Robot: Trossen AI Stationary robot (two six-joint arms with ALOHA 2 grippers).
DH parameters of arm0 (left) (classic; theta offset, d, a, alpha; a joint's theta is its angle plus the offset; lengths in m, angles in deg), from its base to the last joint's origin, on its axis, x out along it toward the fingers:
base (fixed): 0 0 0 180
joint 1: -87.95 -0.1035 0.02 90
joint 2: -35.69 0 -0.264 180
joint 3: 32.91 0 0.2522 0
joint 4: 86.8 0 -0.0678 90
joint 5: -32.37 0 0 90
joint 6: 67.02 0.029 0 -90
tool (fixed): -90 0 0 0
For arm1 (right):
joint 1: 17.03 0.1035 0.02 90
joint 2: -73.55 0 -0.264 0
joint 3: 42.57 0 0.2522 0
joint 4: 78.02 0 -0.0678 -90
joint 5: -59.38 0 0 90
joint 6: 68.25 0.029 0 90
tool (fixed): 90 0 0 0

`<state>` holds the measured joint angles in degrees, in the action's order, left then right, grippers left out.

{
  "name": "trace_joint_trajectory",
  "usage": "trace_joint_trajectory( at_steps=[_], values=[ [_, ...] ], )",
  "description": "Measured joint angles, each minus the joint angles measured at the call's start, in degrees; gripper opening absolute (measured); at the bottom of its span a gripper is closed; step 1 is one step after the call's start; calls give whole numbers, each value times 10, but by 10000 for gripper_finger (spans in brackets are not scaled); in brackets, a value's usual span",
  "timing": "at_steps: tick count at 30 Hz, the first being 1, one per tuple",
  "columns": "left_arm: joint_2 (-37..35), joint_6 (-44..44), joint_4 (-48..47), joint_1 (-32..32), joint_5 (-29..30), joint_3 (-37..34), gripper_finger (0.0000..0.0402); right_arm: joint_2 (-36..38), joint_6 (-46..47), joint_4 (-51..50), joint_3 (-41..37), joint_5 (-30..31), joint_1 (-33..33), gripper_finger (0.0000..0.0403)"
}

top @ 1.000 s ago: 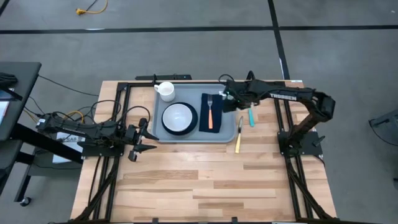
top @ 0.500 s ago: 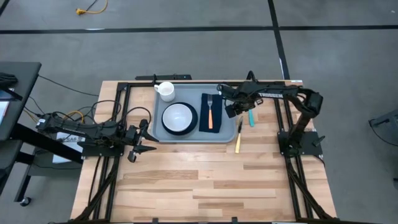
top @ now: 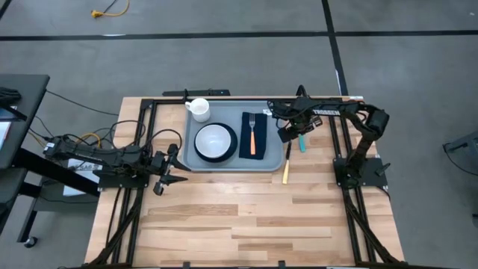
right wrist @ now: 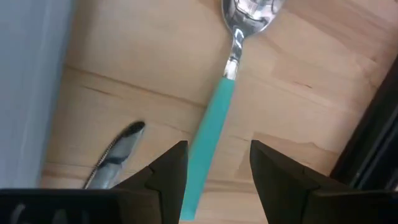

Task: Set up tray
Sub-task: Put the blue spoon on the left side of the orange fork

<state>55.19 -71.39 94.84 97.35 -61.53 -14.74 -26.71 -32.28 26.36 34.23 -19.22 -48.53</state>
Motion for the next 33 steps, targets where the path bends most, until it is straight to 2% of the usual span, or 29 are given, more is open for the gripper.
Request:
trace_joint_trajectory(
  at_steps=[8,23,33],
  values=[
    [0,-8,-9,0,-4,0,148,40,-55,116,-65,-40,-37,169],
    [0,-23,-37,0,-3,0,148,43,-99,168,-76,-55,-110,176],
    [0,-19,-56,0,2,0,148,43,-111,181,-91,-70,-114,178]
  ],
)
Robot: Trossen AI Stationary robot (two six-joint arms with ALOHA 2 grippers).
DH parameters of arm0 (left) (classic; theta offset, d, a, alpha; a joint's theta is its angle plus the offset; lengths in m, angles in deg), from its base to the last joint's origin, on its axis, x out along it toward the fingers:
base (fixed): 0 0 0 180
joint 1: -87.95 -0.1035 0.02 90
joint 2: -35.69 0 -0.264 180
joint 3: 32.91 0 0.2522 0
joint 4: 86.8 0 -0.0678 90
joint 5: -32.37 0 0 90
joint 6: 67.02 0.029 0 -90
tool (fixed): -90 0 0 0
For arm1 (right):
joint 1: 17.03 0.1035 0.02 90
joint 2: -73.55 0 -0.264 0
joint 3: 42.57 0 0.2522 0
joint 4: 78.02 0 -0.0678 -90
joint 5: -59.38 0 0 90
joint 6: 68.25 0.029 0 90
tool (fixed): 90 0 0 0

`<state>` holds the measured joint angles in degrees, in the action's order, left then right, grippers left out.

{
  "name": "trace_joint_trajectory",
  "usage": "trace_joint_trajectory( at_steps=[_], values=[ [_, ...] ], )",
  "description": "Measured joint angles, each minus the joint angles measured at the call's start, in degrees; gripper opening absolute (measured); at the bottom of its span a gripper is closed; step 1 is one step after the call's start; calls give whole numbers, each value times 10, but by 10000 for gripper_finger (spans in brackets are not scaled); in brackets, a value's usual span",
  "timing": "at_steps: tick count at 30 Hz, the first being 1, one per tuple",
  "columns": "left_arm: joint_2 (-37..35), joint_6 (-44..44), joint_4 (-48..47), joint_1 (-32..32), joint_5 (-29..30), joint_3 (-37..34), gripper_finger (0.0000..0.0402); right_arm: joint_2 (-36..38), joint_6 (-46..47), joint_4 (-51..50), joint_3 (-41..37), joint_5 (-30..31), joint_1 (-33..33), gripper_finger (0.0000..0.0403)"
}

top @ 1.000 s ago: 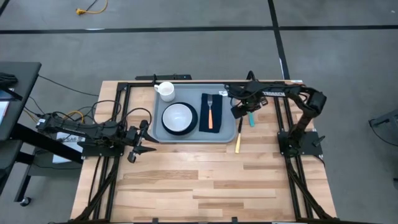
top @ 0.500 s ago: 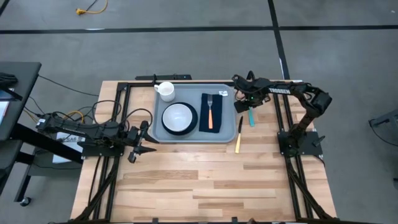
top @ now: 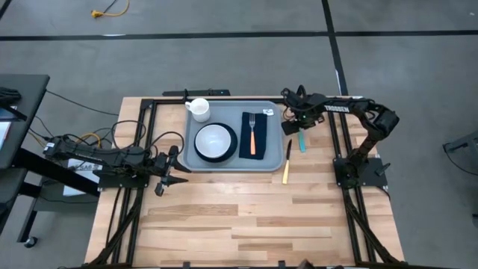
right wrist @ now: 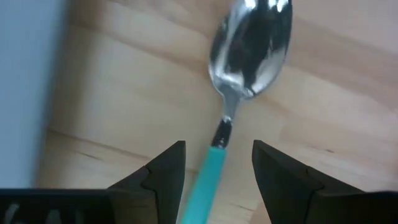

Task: Set up tray
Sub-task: Put the blue spoon on the left side of the orange fork

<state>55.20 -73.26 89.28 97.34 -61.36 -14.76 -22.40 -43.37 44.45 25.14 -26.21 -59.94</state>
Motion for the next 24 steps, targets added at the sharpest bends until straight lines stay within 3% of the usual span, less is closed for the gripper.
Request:
trace_joint_trajectory(
  at_steps=[8,15,18,24],
  values=[
    [0,1,0,0,0,0,148,5,6,51,-67,-12,0,178],
    [0,7,1,0,0,0,148,7,24,65,-78,-13,0,171],
    [0,7,1,0,0,0,148,6,40,68,-79,-14,1,143],
    [0,7,1,0,0,0,148,4,76,65,-71,-24,1,28]
  ],
)
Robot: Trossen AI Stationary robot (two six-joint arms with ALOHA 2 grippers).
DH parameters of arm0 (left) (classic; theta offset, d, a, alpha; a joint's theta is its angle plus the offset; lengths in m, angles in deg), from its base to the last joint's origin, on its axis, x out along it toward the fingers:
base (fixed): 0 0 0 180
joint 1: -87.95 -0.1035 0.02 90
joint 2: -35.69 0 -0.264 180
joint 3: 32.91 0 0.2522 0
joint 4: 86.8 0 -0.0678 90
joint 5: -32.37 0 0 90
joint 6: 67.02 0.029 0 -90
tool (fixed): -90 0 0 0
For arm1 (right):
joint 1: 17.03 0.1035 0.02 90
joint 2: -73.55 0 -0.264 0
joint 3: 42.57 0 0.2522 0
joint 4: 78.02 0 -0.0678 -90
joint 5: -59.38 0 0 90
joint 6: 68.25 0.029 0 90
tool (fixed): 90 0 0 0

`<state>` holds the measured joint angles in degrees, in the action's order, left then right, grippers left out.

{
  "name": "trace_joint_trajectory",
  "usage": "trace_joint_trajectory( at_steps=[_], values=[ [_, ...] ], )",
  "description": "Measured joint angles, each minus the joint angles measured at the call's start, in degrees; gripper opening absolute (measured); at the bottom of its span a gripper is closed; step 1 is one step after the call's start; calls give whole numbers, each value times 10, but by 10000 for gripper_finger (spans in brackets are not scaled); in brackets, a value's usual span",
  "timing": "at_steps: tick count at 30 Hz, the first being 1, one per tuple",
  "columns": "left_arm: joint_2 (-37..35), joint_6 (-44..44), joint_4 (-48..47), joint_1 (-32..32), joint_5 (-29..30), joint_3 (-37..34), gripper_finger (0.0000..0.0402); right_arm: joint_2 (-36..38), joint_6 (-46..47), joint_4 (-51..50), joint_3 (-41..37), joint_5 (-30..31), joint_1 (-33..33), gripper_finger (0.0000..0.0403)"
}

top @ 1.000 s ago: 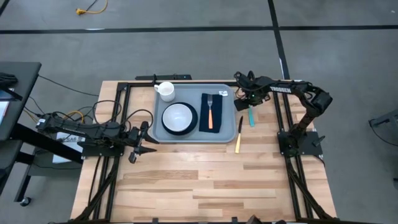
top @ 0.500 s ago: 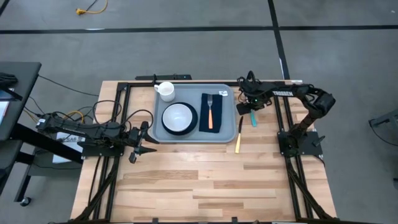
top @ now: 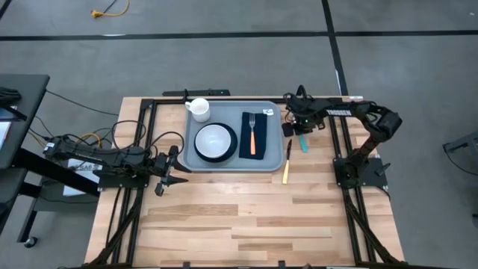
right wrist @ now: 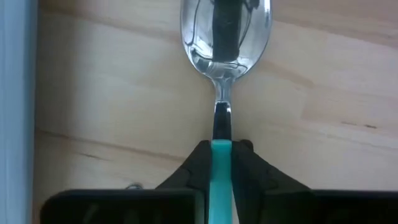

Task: Set up tray
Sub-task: Put the blue spoon on the left side of the orange fork

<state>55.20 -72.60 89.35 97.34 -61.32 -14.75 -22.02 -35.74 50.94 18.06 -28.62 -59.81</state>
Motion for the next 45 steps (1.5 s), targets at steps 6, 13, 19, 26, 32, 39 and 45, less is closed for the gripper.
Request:
trace_joint_trajectory(
  at_steps=[6,13,19,26,32,39,45],
  values=[
    [0,0,0,0,0,0,148,3,62,-37,43,-24,4,34],
    [0,0,0,0,0,0,148,8,142,-73,135,-32,45,30],
    [0,0,1,0,0,0,148,9,224,-65,223,-36,106,30],
    [0,1,1,0,0,0,148,-39,312,-54,323,-14,176,30],
    [0,0,-2,0,0,0,148,-138,314,-55,423,-20,202,30],
    [0,-3,-16,0,-1,0,148,-211,301,-64,490,-30,196,30],
    [0,-2,-16,0,-1,0,148,-241,317,-79,492,-36,194,30]
  ],
)
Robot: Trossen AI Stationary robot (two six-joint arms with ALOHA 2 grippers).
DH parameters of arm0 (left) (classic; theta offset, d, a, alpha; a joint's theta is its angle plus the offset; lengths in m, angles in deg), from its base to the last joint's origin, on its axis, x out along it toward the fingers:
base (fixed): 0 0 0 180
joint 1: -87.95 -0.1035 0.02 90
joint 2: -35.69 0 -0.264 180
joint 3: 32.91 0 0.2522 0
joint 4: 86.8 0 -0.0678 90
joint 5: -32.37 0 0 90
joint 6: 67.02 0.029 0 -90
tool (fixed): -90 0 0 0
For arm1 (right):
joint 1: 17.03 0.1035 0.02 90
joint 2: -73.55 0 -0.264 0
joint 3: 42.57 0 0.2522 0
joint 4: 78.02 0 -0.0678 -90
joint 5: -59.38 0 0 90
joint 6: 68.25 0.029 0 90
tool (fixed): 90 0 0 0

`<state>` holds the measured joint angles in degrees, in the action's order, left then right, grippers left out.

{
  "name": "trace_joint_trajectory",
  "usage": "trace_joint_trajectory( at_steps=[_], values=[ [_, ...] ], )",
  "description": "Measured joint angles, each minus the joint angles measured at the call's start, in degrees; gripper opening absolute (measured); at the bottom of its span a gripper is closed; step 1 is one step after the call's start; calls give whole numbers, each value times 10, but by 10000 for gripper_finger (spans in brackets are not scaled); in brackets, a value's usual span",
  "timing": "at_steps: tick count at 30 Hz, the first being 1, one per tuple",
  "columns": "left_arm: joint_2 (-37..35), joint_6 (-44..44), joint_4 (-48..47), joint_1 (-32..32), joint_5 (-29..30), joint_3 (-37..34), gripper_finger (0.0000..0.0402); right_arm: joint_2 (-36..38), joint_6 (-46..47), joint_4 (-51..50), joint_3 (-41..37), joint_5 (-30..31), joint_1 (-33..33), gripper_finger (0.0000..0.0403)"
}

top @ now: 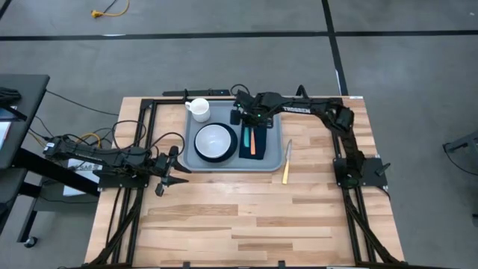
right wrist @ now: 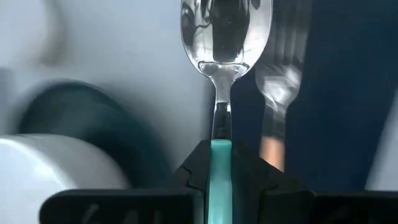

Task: Set up tray
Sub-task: Put the blue spoon on the left side of the orange fork

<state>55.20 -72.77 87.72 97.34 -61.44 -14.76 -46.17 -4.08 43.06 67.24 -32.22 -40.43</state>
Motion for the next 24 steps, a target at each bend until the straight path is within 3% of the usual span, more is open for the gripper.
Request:
trace_joint_trajectory(
  at_steps=[24],
  values=[
    [0,2,-3,0,2,0,148,-16,13,6,-1,17,9,30]
  ],
)
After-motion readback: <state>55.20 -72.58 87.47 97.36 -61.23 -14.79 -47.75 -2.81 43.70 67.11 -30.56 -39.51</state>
